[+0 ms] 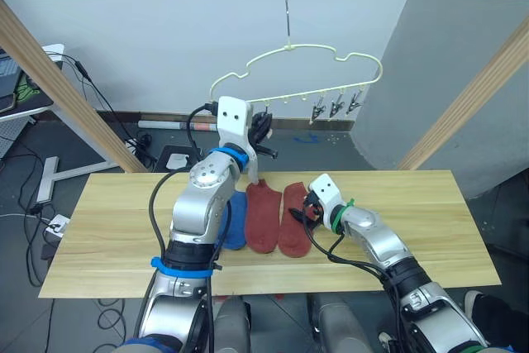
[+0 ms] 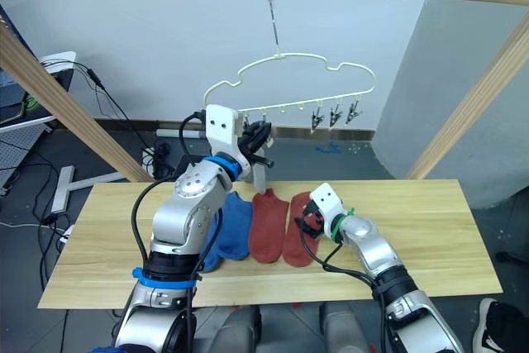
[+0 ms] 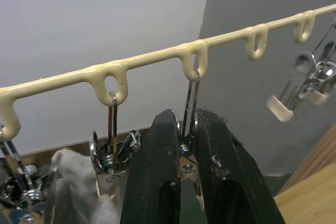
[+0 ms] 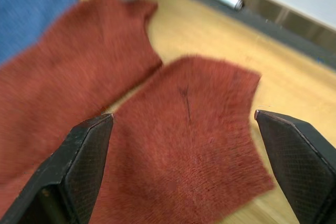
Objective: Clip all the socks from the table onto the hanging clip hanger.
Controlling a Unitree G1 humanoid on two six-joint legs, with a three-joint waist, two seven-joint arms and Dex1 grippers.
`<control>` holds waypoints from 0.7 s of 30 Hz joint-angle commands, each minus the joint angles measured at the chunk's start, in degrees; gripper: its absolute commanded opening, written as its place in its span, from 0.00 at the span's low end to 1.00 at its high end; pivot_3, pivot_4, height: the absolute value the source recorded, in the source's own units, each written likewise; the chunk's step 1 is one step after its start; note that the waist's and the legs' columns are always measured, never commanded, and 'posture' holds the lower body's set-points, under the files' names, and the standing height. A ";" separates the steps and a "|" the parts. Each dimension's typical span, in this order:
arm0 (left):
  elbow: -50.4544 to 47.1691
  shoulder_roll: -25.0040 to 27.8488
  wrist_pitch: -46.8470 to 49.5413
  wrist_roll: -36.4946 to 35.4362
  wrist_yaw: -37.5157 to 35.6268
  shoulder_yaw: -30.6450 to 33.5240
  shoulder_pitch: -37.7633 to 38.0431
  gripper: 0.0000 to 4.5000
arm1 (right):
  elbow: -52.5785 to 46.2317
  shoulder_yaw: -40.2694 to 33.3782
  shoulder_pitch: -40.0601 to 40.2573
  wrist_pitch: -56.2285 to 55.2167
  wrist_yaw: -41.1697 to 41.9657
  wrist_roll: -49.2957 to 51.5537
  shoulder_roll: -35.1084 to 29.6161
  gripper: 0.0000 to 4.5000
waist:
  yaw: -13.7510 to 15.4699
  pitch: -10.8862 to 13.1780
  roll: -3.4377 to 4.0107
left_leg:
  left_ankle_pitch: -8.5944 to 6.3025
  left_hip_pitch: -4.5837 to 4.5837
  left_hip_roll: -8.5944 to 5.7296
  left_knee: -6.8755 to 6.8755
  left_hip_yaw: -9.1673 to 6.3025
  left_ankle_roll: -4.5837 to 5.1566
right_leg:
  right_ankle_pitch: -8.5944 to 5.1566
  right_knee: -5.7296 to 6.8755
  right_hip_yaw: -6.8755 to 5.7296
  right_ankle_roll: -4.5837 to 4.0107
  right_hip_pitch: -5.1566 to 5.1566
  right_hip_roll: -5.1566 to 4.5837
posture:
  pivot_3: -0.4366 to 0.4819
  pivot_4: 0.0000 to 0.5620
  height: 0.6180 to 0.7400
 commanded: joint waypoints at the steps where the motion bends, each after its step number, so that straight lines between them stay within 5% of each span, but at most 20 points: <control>1: -2.04 -0.21 1.14 0.21 0.43 -0.89 0.85 0.04 | 3.66 0.53 0.07 -3.76 1.93 -2.43 -0.10 1.00 | 0.14 0.00 0.00 | 0.00 0.00 0.00 0.00 0.01 0.00 | 0.01 0.00 0.01 -0.01 0.00 0.00 | 0.53 0.42 1.00; 4: -1.81 0.12 1.28 0.20 0.33 -0.86 0.53 0.04 | 4.73 0.74 1.45 -4.15 3.20 -3.80 -0.60 0.87 | 0.24 0.00 0.00 | 0.00 0.15 0.00 0.01 0.01 0.00 | -0.02 0.03 0.01 0.05 0.10 0.00 | 0.53 0.42 1.00; 15: -0.85 2.49 3.26 -2.25 -3.45 0.17 0.07 0.04 | -3.08 0.96 7.10 -10.44 7.04 -8.33 -7.60 0.00 | 0.40 -0.02 0.01 | 0.00 0.38 0.00 0.02 0.01 0.00 | -0.03 -0.02 0.01 0.06 0.40 0.00 | 0.51 0.42 1.00; 19: -0.92 2.51 5.60 -4.84 -4.41 1.43 -0.06 0.04 | -6.40 0.58 8.10 -12.00 8.35 -8.25 -9.07 0.00 | 0.31 -0.02 0.01 | 0.00 0.37 0.00 0.03 0.01 0.00 | -0.03 -0.02 0.01 0.06 0.39 0.00 | 0.51 0.42 1.00; 21: -1.02 1.27 13.30 -12.61 -5.17 6.46 -0.89 0.04 | -13.65 -0.28 9.60 -13.88 11.71 -6.01 -11.17 0.00 | 0.23 -0.01 0.02 | 0.00 0.37 0.00 0.02 0.01 0.00 | -0.03 -0.01 0.02 0.06 0.38 0.00 | 0.50 0.42 1.00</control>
